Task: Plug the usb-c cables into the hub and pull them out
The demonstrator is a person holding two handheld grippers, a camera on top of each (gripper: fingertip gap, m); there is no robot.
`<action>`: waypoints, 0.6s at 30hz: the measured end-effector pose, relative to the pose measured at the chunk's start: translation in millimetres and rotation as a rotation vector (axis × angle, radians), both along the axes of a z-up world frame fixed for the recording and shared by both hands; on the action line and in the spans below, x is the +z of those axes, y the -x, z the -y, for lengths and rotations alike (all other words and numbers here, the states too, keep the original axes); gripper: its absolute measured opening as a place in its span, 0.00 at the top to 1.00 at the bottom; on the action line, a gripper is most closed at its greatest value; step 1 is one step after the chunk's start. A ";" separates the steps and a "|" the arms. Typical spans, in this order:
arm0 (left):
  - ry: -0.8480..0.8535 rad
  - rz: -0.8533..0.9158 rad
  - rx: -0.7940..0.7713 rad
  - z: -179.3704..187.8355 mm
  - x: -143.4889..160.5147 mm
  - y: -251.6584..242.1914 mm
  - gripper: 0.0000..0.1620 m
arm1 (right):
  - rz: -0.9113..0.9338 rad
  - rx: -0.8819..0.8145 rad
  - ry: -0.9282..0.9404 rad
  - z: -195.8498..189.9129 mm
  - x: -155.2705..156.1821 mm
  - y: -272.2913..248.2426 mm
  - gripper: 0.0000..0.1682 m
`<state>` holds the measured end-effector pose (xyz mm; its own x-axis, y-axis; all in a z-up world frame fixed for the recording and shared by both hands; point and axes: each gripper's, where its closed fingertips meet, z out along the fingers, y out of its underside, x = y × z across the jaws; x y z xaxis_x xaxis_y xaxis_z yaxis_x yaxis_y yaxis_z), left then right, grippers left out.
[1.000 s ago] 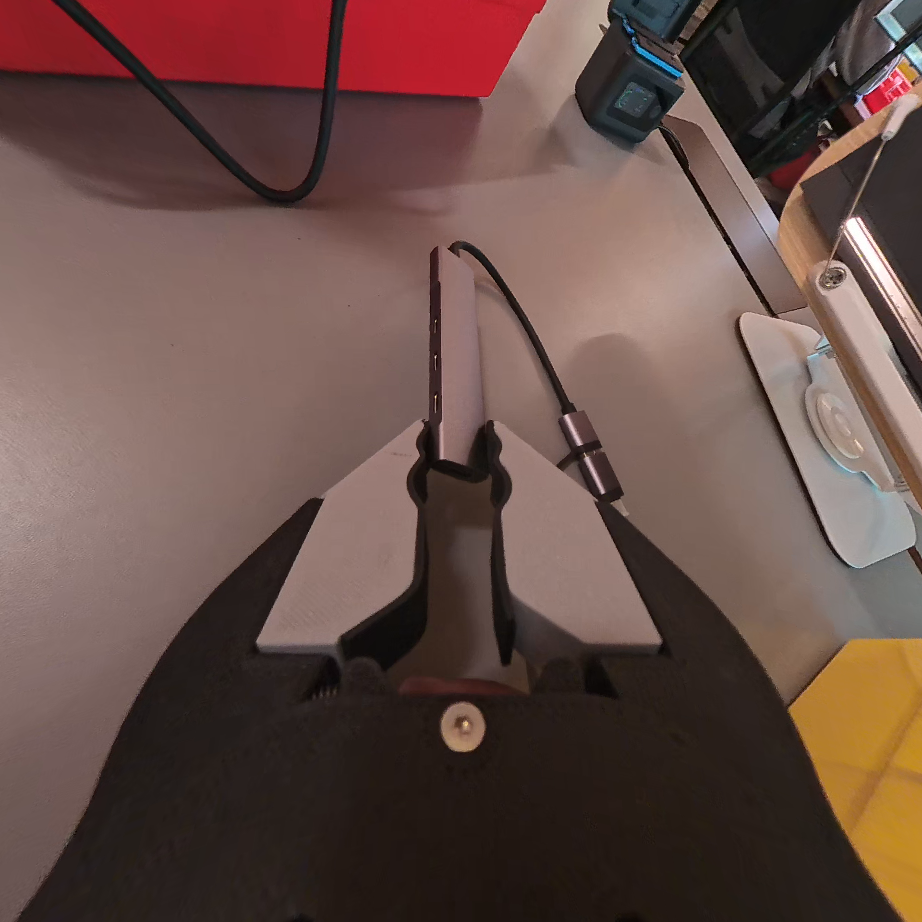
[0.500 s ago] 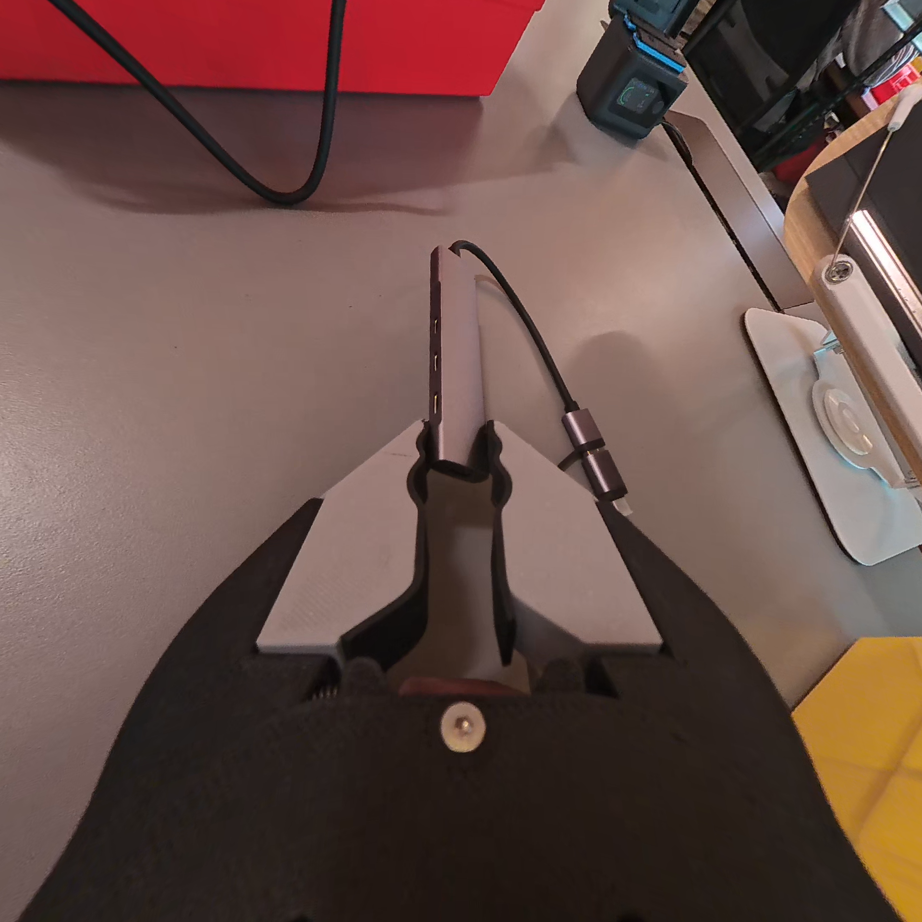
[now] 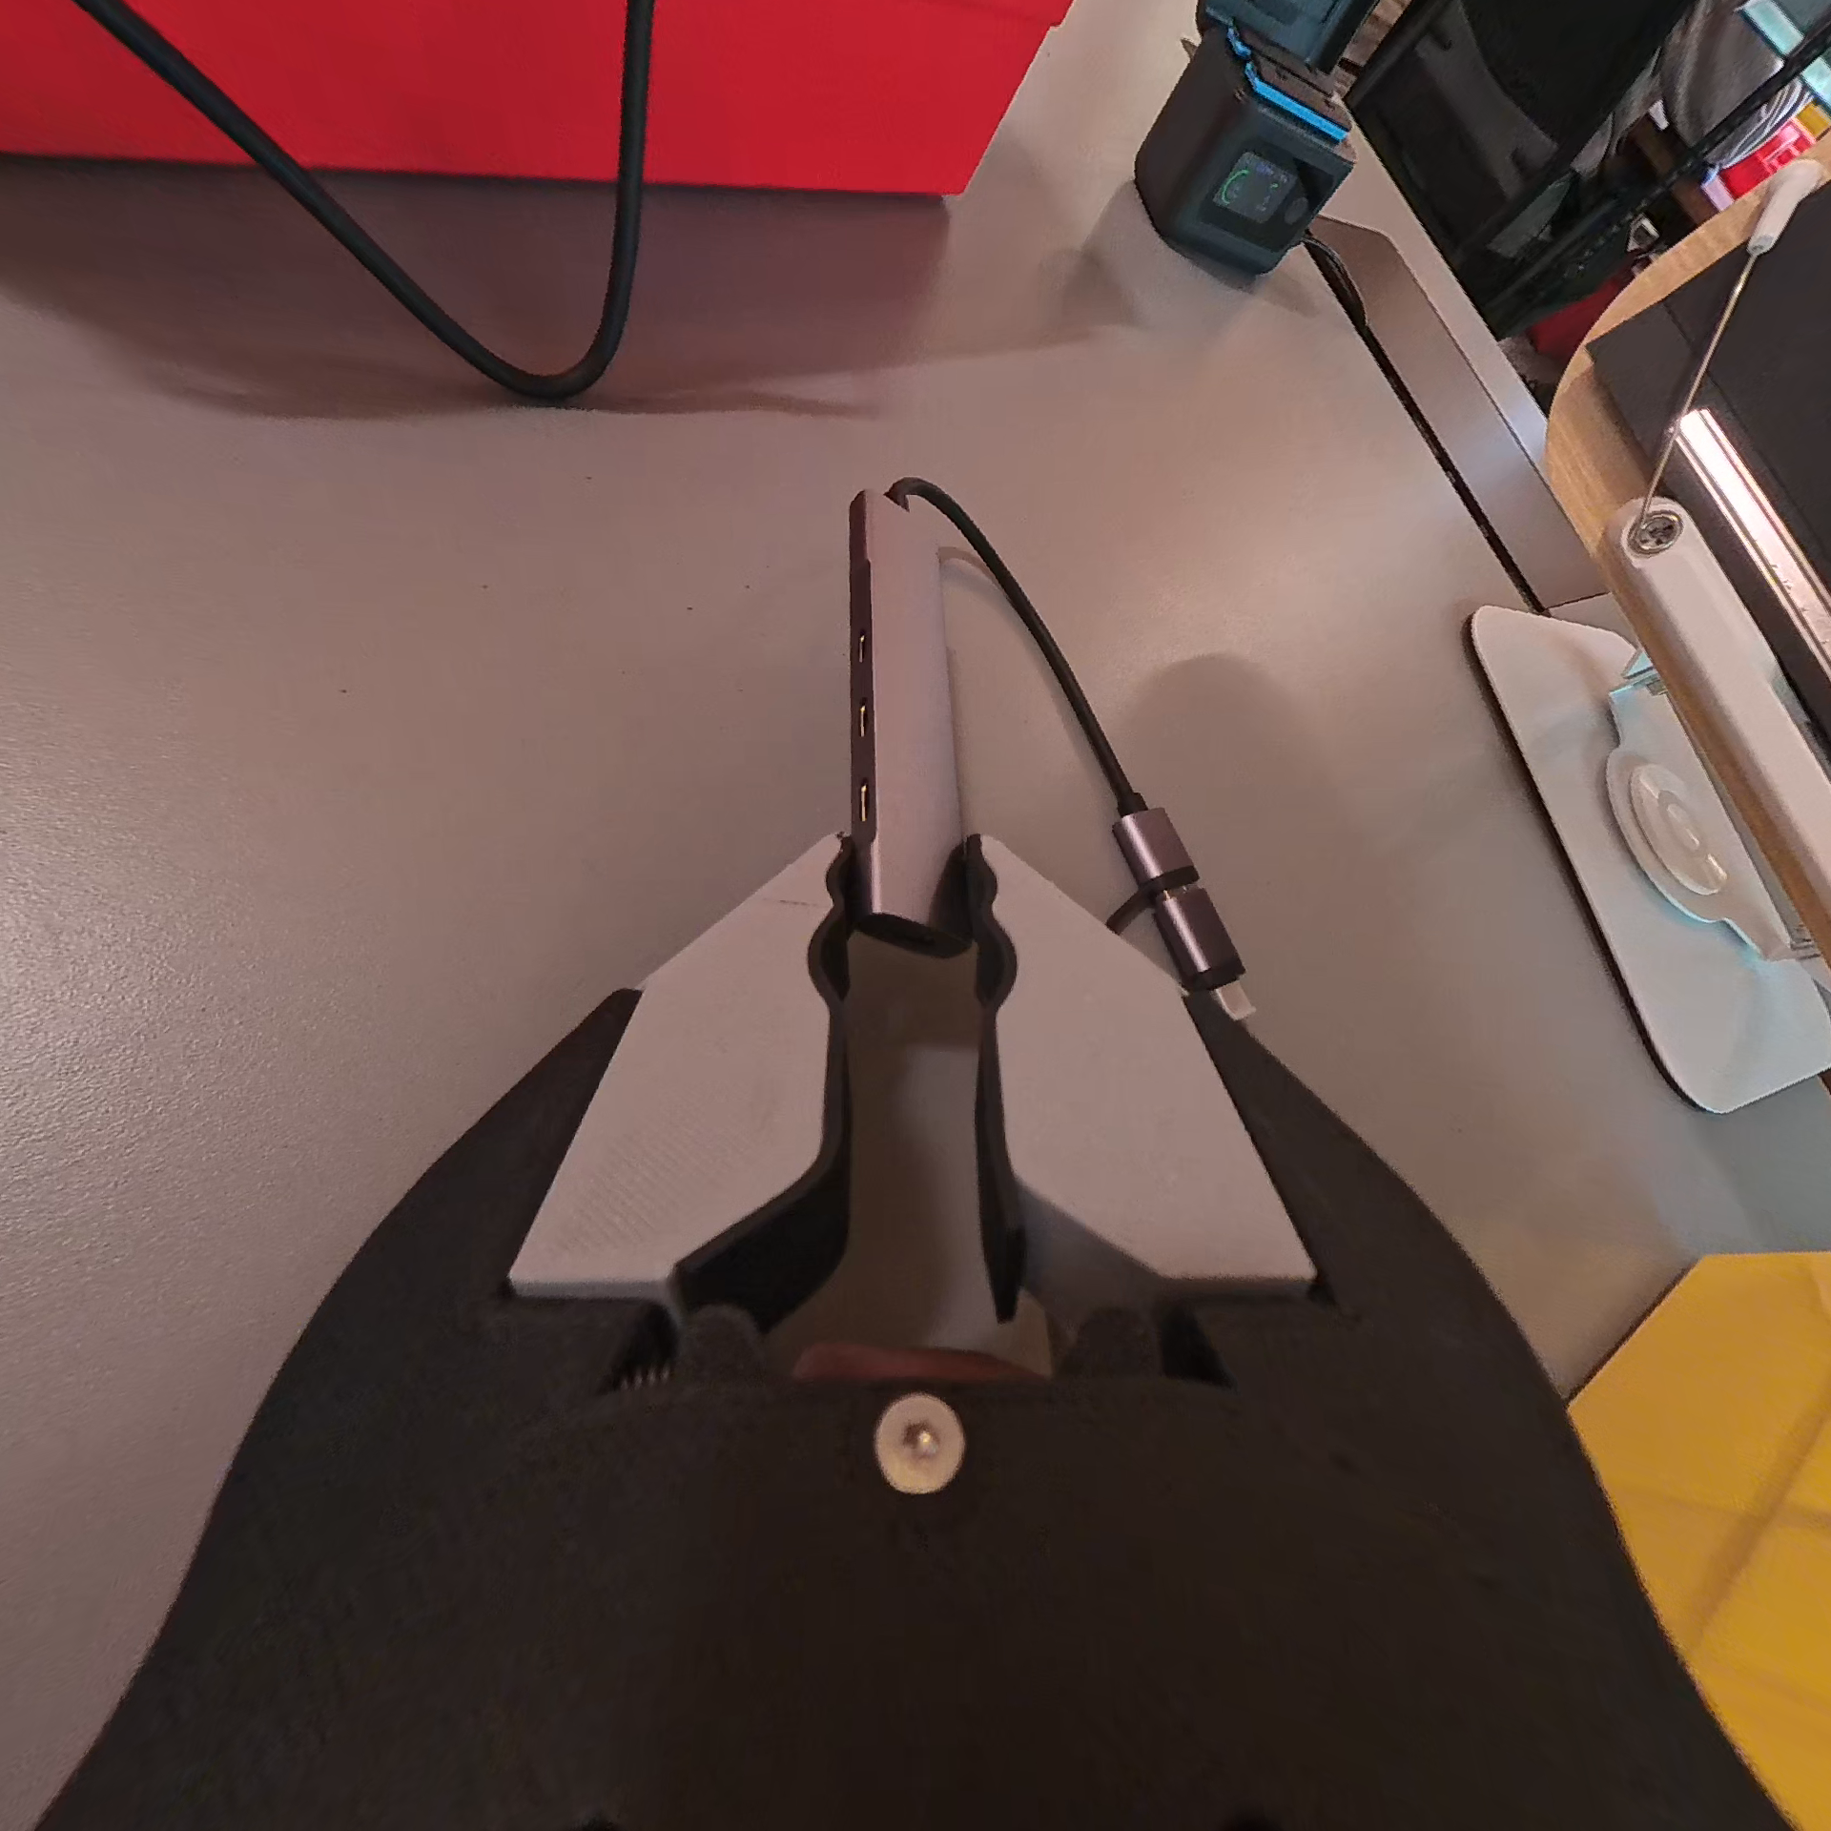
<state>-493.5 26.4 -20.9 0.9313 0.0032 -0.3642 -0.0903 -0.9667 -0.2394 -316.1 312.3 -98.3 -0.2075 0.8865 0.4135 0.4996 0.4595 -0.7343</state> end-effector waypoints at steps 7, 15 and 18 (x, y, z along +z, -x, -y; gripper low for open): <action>0.189 -0.535 -0.119 -6.0 78.9 18.0 0.99 | 0.006 -0.004 -0.001 -0.5 -1.7 0.6 0.89; -0.120 -0.881 -0.236 -72.5 161.9 -12.2 0.99 | 0.058 -0.011 0.009 -3.5 -10.3 -1.4 0.85; -0.265 -0.854 -0.317 -98.1 170.3 -46.3 0.99 | -0.021 0.032 0.049 5.6 5.7 -0.3 0.83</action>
